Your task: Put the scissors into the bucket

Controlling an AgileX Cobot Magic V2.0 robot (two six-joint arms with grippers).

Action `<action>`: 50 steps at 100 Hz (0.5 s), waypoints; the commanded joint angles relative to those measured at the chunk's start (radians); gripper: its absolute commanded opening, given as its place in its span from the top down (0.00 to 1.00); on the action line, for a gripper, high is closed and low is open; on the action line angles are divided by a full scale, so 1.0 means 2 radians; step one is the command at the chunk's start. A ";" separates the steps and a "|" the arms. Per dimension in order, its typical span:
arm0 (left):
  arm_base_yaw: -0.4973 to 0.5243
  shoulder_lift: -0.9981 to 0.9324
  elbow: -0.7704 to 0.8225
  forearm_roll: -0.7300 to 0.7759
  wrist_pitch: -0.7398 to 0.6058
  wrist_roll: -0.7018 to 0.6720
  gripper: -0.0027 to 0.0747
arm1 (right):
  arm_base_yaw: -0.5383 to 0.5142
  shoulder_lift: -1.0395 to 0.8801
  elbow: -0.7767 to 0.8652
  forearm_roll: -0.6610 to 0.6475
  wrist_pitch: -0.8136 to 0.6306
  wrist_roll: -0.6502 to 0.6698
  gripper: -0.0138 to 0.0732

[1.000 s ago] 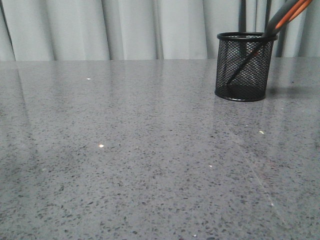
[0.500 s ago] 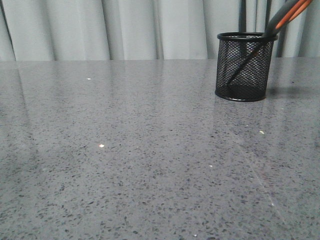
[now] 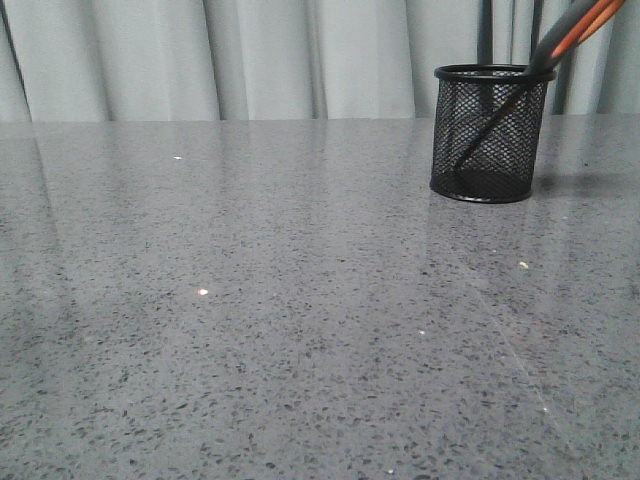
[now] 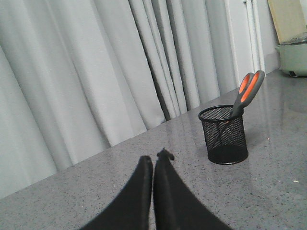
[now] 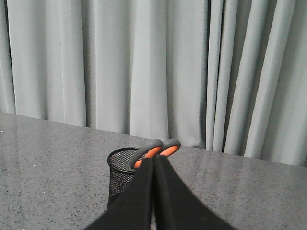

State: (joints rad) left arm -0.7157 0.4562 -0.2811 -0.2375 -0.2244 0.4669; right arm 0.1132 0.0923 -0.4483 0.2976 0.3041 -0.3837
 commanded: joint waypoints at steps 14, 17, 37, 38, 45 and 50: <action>-0.005 0.002 -0.013 -0.003 -0.037 -0.004 0.99 | 0.001 0.006 -0.012 0.000 -0.035 -0.006 0.89; -0.005 0.002 -0.009 -0.003 -0.041 -0.004 0.99 | 0.001 0.006 -0.012 0.000 -0.035 -0.006 0.89; 0.039 -0.030 0.030 -0.001 -0.055 -0.004 0.99 | 0.001 0.006 -0.012 0.000 -0.035 -0.006 0.89; 0.042 -0.033 0.033 -0.001 -0.054 -0.004 0.99 | 0.001 0.006 -0.012 0.000 -0.035 -0.006 0.89; 0.077 -0.070 0.065 -0.001 -0.053 -0.012 0.99 | 0.001 0.006 -0.012 0.000 -0.035 -0.006 0.89; 0.103 -0.103 0.089 0.000 -0.049 -0.018 0.99 | 0.001 0.006 -0.012 0.000 -0.035 -0.006 0.89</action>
State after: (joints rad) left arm -0.5775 0.3216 -0.1389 -0.2375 -0.2528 0.4577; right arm 0.1132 0.0923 -0.4483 0.2976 0.3041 -0.3837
